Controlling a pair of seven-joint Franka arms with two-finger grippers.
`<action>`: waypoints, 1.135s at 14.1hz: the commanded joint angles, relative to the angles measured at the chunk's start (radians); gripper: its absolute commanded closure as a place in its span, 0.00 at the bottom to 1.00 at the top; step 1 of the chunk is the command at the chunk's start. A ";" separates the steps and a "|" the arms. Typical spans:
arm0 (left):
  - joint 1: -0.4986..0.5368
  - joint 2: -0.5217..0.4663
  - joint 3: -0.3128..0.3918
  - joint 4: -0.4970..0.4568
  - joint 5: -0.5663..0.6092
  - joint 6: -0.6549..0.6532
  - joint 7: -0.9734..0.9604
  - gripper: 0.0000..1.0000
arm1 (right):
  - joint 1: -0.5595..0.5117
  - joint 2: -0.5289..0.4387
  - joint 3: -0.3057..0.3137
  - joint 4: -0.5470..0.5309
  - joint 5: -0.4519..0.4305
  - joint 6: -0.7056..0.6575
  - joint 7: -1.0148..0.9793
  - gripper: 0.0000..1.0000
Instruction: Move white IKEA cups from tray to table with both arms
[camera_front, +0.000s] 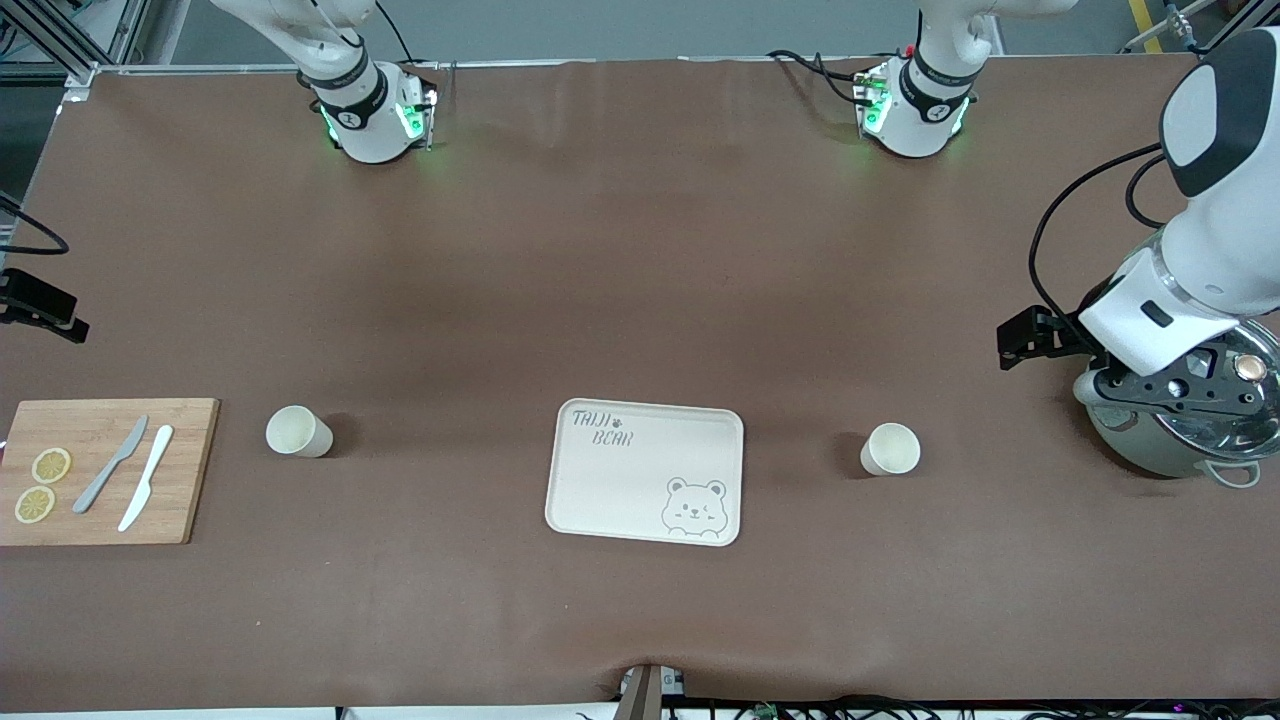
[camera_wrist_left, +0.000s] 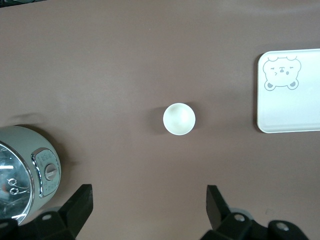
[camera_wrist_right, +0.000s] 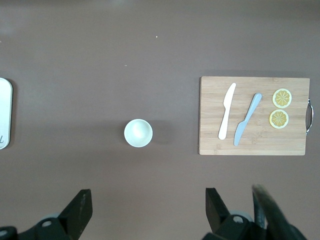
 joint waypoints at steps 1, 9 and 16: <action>-0.006 0.000 0.002 -0.006 0.026 0.018 0.004 0.00 | -0.008 0.000 0.004 0.009 -0.006 -0.013 0.010 0.00; -0.004 0.002 0.002 -0.006 0.026 0.026 0.004 0.00 | 0.000 0.000 0.004 0.006 -0.013 -0.014 0.011 0.00; -0.001 0.008 0.002 -0.006 0.026 0.033 0.004 0.00 | -0.003 0.001 0.004 0.005 -0.012 -0.016 0.020 0.00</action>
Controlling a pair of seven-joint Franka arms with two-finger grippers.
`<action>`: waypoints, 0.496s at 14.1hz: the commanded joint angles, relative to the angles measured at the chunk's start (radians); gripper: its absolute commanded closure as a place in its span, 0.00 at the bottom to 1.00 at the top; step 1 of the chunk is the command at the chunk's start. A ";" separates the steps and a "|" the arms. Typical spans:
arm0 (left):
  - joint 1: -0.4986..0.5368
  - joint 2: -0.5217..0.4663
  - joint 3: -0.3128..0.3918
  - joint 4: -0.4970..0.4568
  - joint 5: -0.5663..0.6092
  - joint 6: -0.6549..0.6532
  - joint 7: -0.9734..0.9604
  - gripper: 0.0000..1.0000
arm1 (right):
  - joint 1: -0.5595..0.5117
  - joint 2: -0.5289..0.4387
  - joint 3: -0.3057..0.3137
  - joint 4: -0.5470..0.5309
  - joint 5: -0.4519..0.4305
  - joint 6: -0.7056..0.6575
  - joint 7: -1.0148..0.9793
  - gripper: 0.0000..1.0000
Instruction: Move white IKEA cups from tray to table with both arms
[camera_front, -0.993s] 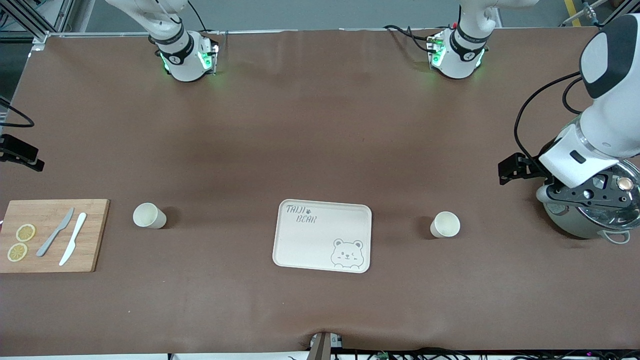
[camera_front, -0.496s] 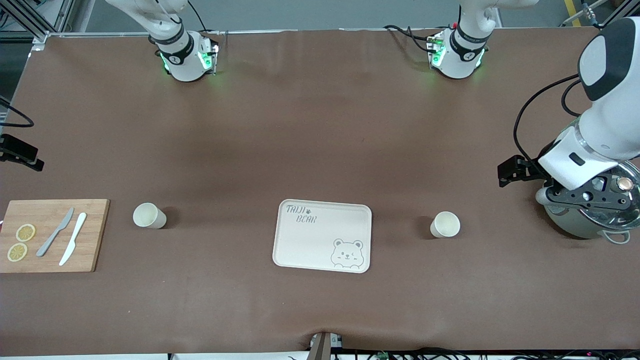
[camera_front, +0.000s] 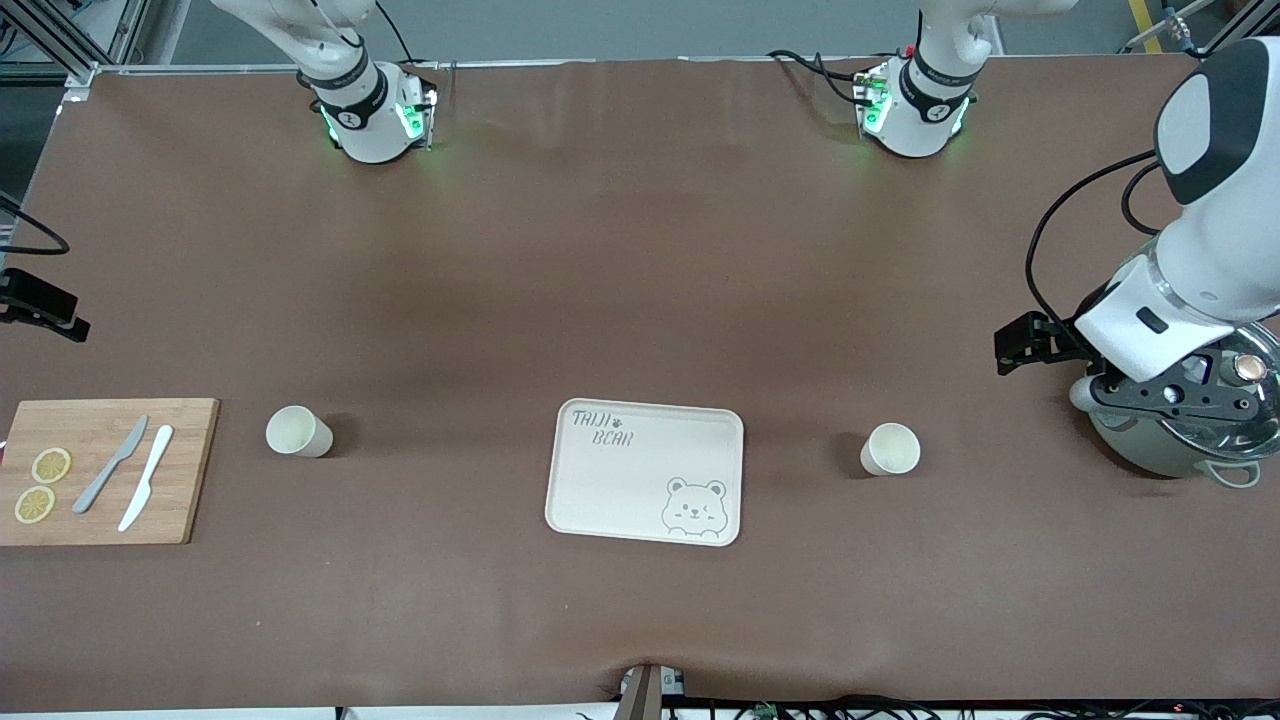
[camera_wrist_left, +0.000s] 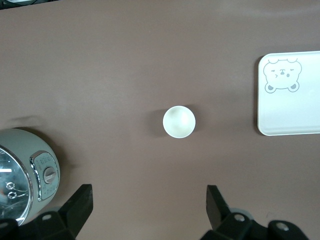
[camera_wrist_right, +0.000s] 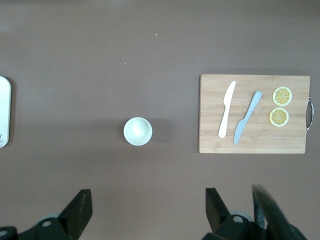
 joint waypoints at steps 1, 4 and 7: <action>-0.003 -0.003 0.002 -0.005 0.026 0.015 0.004 0.00 | -0.008 -0.001 0.005 0.005 -0.009 -0.011 0.008 0.00; -0.008 -0.003 0.002 -0.005 0.026 0.015 0.000 0.00 | -0.002 0.002 0.004 0.003 -0.009 -0.008 0.008 0.00; -0.021 0.000 0.000 -0.005 0.025 0.015 -0.010 0.00 | 0.000 0.002 0.005 -0.003 -0.009 -0.011 0.006 0.00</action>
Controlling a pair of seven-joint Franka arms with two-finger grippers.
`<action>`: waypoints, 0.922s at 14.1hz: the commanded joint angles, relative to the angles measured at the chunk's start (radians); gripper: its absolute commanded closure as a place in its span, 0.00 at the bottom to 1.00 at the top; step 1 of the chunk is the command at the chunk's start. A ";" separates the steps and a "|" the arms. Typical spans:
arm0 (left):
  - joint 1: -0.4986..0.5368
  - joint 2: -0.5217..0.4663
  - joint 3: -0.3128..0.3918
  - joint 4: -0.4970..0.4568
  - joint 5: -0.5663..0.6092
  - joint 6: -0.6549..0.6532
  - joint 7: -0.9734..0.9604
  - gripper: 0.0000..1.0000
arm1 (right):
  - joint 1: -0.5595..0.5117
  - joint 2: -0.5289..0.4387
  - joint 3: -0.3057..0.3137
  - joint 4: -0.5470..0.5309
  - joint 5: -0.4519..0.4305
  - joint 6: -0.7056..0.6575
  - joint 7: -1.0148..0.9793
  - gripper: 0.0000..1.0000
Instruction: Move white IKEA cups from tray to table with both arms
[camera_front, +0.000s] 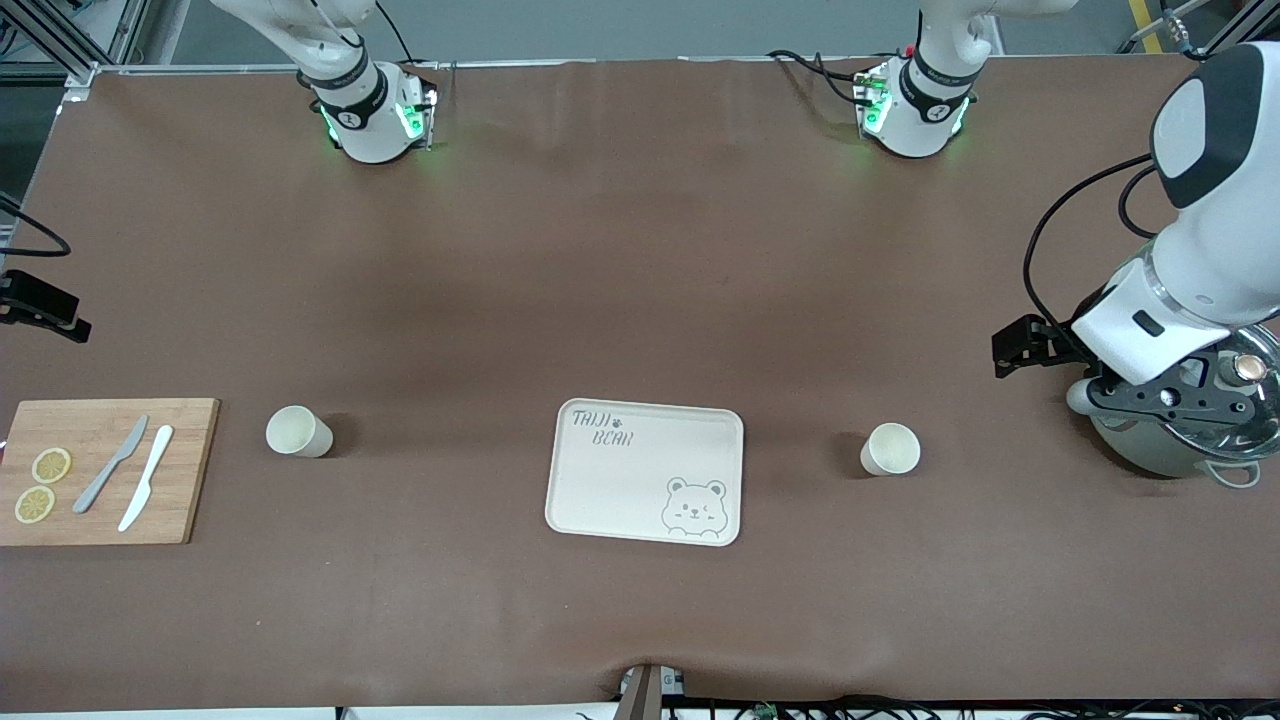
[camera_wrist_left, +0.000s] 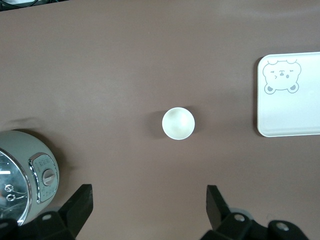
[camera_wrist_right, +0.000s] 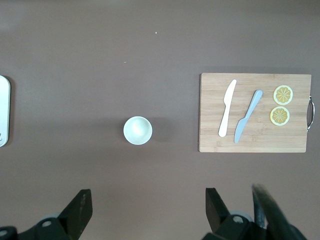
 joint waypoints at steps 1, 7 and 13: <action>-0.017 0.000 -0.003 -0.005 0.020 0.010 -0.015 0.00 | -0.001 -0.002 0.005 -0.002 -0.009 -0.008 0.007 0.00; -0.069 -0.004 -0.009 -0.005 0.098 0.010 -0.062 0.00 | 0.005 -0.006 0.010 -0.002 -0.001 -0.008 0.018 0.00; -0.081 0.000 -0.015 -0.005 0.086 0.015 -0.064 0.00 | 0.005 -0.007 0.011 0.008 0.006 -0.006 0.019 0.00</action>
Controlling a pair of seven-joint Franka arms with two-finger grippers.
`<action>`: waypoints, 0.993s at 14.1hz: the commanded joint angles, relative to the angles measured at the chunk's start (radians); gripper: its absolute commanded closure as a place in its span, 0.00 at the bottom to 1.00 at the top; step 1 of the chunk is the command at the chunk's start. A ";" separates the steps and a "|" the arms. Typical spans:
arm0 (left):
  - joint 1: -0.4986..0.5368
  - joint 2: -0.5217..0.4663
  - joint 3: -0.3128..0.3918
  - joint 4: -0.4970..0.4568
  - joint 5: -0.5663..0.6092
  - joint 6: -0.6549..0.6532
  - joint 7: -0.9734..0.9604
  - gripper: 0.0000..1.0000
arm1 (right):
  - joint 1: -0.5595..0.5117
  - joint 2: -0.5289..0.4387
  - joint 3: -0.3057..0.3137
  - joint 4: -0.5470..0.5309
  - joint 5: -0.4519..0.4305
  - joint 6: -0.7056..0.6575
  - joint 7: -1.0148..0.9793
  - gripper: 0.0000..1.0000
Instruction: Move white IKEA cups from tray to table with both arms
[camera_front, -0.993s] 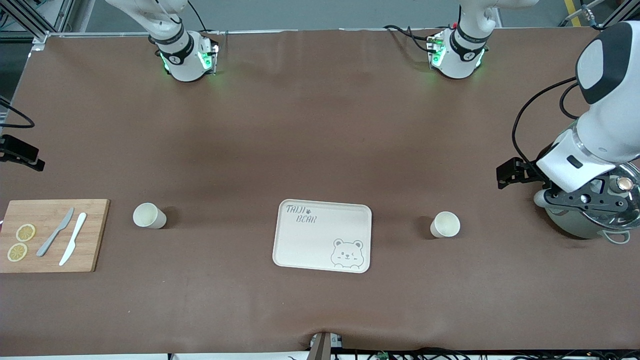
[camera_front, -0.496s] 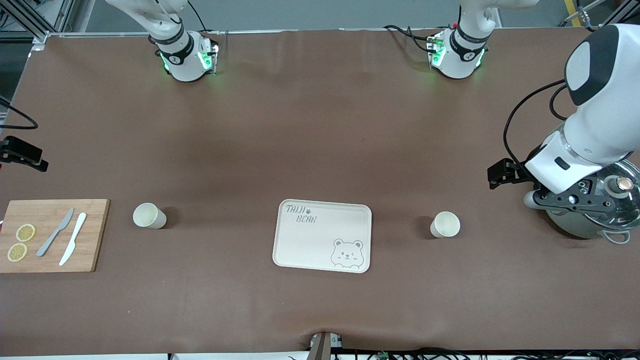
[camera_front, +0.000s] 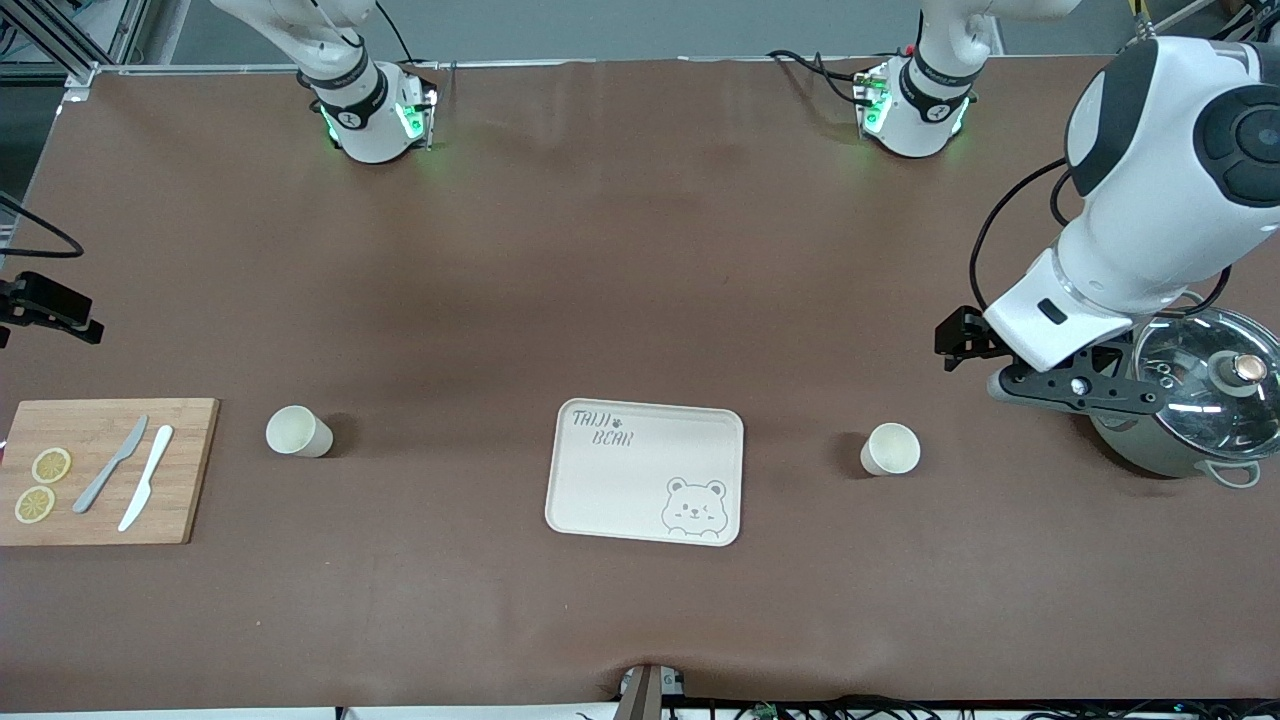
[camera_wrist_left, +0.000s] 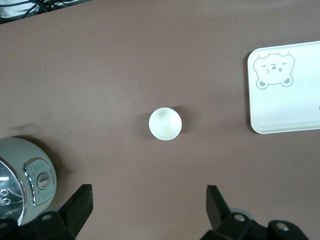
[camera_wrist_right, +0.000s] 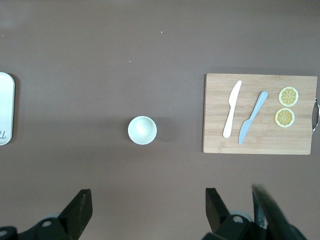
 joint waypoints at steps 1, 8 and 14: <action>0.011 -0.006 -0.002 -0.005 0.018 0.010 -0.007 0.00 | -0.005 -0.008 0.001 0.007 0.006 -0.004 0.016 0.00; 0.061 0.000 0.004 -0.010 -0.132 0.009 -0.019 0.00 | -0.047 -0.005 -0.002 0.004 0.094 -0.004 0.014 0.00; 0.065 0.010 0.006 -0.009 -0.130 0.010 -0.020 0.00 | -0.048 -0.003 -0.003 0.001 0.088 -0.006 0.011 0.00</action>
